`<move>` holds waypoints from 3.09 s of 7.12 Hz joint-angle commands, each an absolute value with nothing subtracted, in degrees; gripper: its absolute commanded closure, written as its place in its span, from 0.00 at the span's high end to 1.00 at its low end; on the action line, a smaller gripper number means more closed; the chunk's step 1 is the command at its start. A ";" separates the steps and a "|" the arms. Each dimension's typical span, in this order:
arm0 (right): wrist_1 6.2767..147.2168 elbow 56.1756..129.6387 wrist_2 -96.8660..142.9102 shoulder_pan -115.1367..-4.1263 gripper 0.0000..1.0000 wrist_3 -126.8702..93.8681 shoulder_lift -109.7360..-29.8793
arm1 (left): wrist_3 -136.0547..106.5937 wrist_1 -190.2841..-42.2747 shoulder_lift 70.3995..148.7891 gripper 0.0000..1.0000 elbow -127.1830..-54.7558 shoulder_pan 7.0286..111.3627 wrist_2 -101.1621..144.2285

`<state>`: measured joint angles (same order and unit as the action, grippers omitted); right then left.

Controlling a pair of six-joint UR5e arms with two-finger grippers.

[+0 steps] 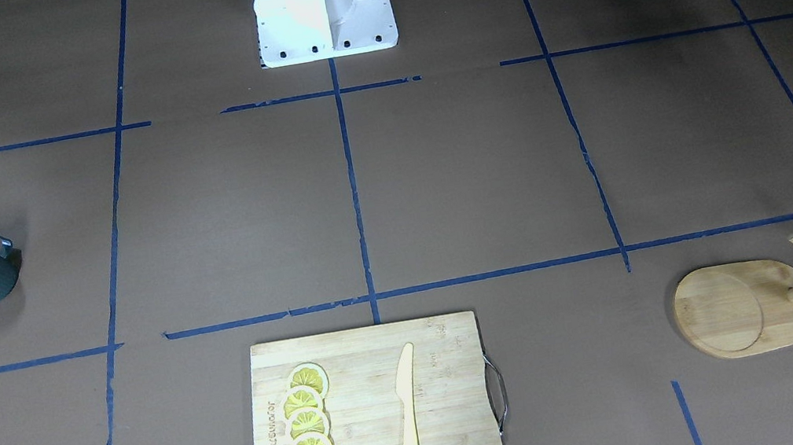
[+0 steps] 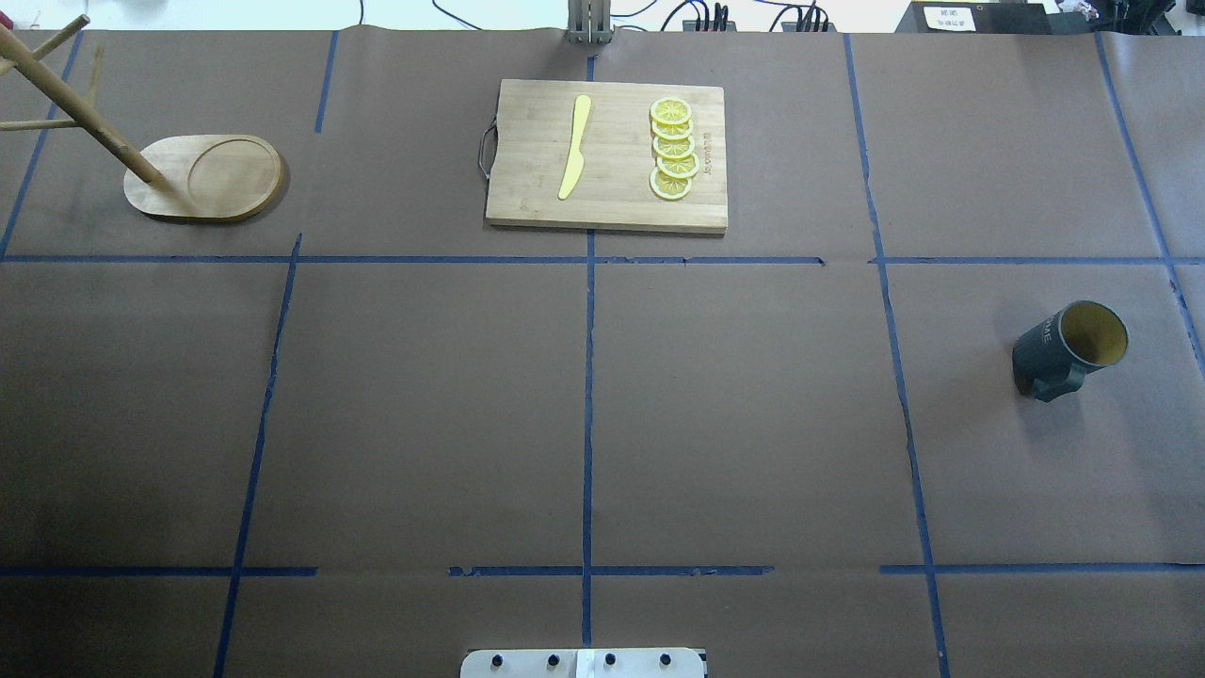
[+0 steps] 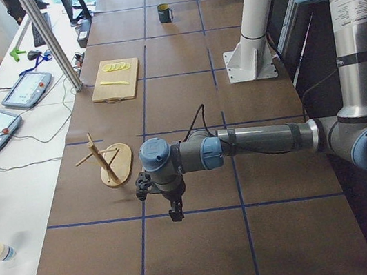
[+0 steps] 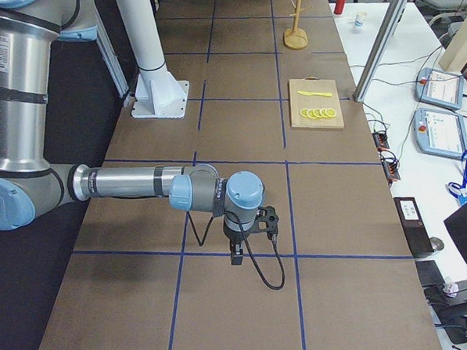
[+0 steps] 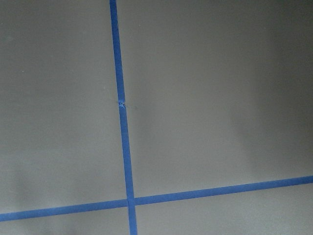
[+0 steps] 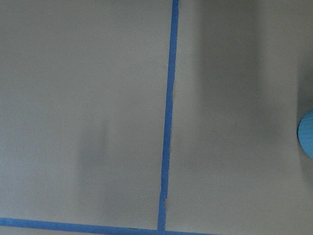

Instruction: Hang cup on storage rack

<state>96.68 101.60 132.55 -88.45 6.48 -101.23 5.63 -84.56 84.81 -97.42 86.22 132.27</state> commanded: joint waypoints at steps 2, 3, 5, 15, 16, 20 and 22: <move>96.51 101.95 132.37 -88.50 1.00 6.68 -101.16 | 5.63 -84.46 84.90 1.00 -97.65 86.22 132.28; 96.59 101.87 132.28 -88.42 1.00 6.51 -100.99 | 5.63 -84.38 84.90 1.00 -97.65 86.22 132.28; 96.33 101.00 132.02 -87.63 1.00 6.07 -96.63 | 5.63 -84.55 85.17 1.00 -97.38 86.13 132.19; 76.64 101.78 131.58 -71.02 1.00 1.93 -91.23 | 5.54 -84.55 85.34 1.00 -97.47 86.13 132.27; 76.73 100.99 130.27 -69.45 1.00 1.93 -91.23 | 5.54 -84.55 85.34 1.00 -97.47 86.13 132.28; 76.64 95.90 129.81 -65.49 1.00 1.85 -91.23 | 5.54 -84.29 84.99 1.00 -98.43 86.22 132.19; 76.64 95.54 129.64 -63.91 1.00 1.85 -91.14 | 5.54 -84.20 84.90 1.00 -98.61 86.22 132.19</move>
<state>76.64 96.03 129.77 -64.98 1.86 -91.21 5.54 -84.29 85.00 -98.40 86.21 132.20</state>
